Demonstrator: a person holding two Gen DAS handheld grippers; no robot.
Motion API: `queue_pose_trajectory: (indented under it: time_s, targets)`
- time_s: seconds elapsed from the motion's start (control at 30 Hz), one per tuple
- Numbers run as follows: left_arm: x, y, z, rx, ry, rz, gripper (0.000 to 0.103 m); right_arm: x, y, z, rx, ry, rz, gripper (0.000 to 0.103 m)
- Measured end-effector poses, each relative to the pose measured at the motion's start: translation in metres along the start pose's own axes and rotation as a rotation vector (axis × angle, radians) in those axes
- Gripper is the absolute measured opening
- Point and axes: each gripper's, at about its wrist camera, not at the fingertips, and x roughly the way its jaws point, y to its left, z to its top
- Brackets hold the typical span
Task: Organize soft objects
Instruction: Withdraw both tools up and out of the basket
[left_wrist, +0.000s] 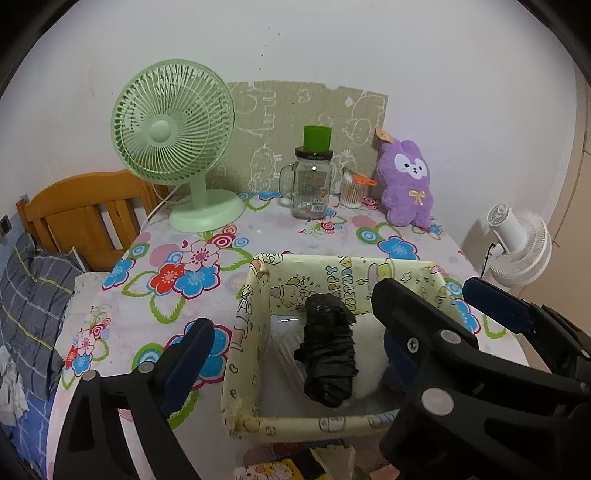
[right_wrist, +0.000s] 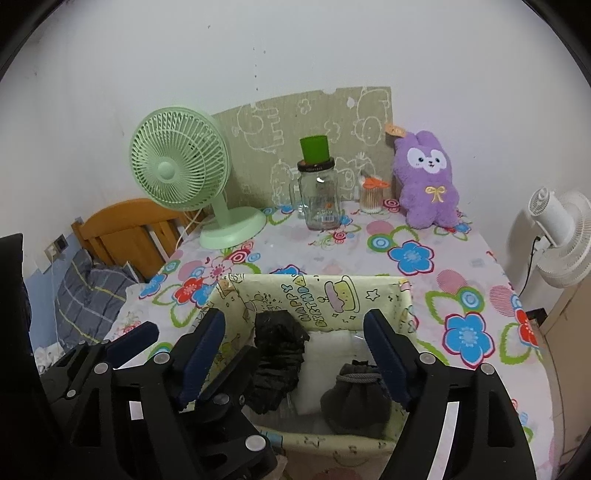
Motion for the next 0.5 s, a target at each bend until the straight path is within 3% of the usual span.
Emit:
queue_pose_trajectory:
  time_s: [0.5]
  targets:
    - [-0.044, -0.016, -0.008, 0.013, -0.062, -0.029, 0.103, -0.058, -0.001, -0.007, -0.009, -0.094, -0.056, 0.089]
